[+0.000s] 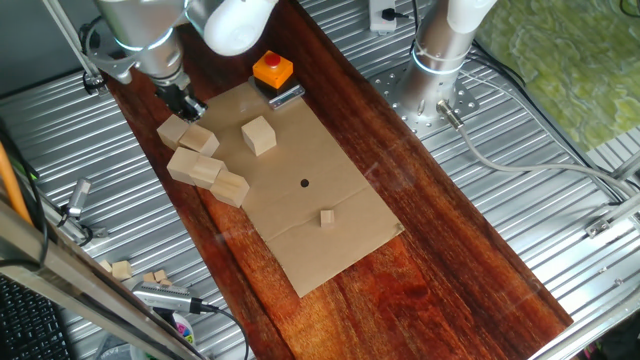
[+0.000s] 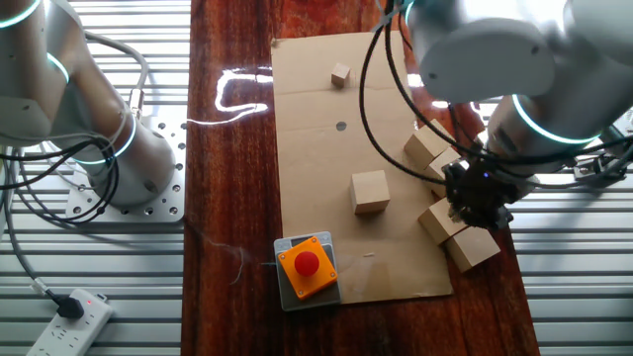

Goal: Stack the blocks into a pyramid shape

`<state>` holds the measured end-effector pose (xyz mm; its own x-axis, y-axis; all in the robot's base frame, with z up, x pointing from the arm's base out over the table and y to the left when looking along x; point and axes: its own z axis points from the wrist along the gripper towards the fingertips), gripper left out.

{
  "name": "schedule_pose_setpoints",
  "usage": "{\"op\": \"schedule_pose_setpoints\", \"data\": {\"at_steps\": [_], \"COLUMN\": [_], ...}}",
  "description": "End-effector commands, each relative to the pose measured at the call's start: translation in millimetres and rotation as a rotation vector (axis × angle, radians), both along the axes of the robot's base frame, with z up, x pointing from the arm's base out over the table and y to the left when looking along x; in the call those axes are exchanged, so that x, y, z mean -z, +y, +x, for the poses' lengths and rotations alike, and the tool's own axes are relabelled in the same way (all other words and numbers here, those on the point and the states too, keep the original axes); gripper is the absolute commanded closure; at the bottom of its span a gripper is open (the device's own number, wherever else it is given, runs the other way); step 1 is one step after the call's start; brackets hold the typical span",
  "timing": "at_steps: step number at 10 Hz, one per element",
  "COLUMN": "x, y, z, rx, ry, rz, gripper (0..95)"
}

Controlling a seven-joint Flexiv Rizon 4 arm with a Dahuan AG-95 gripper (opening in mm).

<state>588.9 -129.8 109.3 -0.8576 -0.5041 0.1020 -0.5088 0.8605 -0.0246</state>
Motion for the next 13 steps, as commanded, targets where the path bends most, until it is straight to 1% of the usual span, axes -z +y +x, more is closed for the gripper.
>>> {"op": "schedule_pose_setpoints", "data": {"at_steps": [1, 2, 3, 4, 5, 6, 7, 8, 9, 11, 12, 13], "x": [1.5, 1.3, 0.5, 0.1, 0.3, -0.7, -1.5, -3.2, -4.1, -2.4, -1.1, 0.9], "y": [-0.4, -0.7, -2.1, -4.7, -7.8, -12.0, -15.1, -20.1, -21.7, -23.2, -22.7, -22.0], "z": [2.4, 2.8, 3.1, 5.7, 7.9, 7.1, 7.2, 11.6, 16.0, 23.5, 25.8, 28.5], "rx": [-0.180, -0.266, -0.291, -0.385, -0.558, -0.637, -0.662, -0.748, -0.807, -0.900, -0.945, -1.014], "ry": [0.023, 0.020, 0.024, 0.023, -0.007, -0.019, -0.019, -0.015, -0.008, 0.004, -0.006, -0.023], "rz": [0.006, 0.011, 0.013, 0.014, 0.013, 0.019, 0.024, 0.030, 0.026, 0.039, 0.034, 0.027], "gripper": [76.0, 76.0, 76.0, 76.0, 76.0, 76.0, 76.0, 57.0, 57.0, 19.0, 19.0, 0.0]}}
